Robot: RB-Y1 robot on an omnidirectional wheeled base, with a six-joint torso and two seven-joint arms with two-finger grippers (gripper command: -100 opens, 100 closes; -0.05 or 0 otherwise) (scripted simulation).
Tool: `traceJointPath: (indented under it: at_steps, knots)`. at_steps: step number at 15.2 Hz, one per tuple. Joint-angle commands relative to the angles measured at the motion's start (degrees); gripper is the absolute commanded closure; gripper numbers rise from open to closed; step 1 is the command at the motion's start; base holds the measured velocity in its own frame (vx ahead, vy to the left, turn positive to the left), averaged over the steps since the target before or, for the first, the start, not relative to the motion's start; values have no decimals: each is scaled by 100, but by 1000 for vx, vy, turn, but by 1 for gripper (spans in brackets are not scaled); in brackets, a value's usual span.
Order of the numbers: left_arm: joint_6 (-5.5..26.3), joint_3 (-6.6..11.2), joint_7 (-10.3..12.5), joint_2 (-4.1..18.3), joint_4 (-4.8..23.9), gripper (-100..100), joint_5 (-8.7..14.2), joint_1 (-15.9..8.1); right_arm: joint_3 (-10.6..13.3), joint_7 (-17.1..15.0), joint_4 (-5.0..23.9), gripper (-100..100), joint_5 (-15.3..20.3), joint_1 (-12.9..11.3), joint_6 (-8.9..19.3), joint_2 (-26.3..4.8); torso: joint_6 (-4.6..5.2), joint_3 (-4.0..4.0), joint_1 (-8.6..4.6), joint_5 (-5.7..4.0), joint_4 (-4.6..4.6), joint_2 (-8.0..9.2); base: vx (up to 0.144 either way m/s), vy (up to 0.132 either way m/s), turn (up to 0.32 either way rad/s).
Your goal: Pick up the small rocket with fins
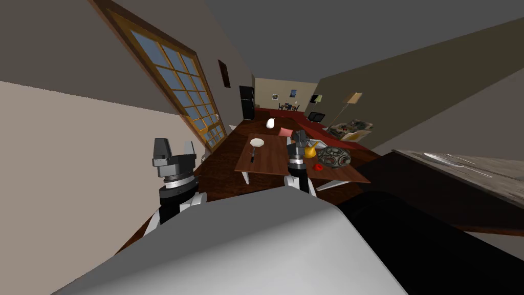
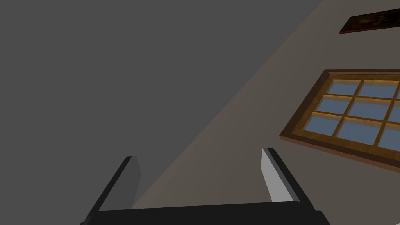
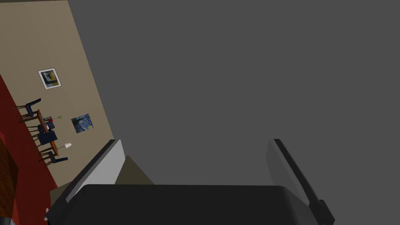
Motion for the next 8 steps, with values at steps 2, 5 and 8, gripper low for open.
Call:
traceJointPath:
  at_steps: [2,5,8]
  knots:
    - [0,0,0,0,0,0,0,0,-83,-100,100,-100,-138,20,130,-383,-1,0,0,0,0,-1,4,15,88]
    - [0,0,0,0,0,0,0,0,-138,-166,167,-100,-230,33,217,-613,-2,-1,6,1,0,-1,2,22,82]
    - [0,-1,0,0,0,0,0,-1,-286,-344,347,-100,-475,69,450,-946,-3,-2,13,2,-1,-3,8,39,152]
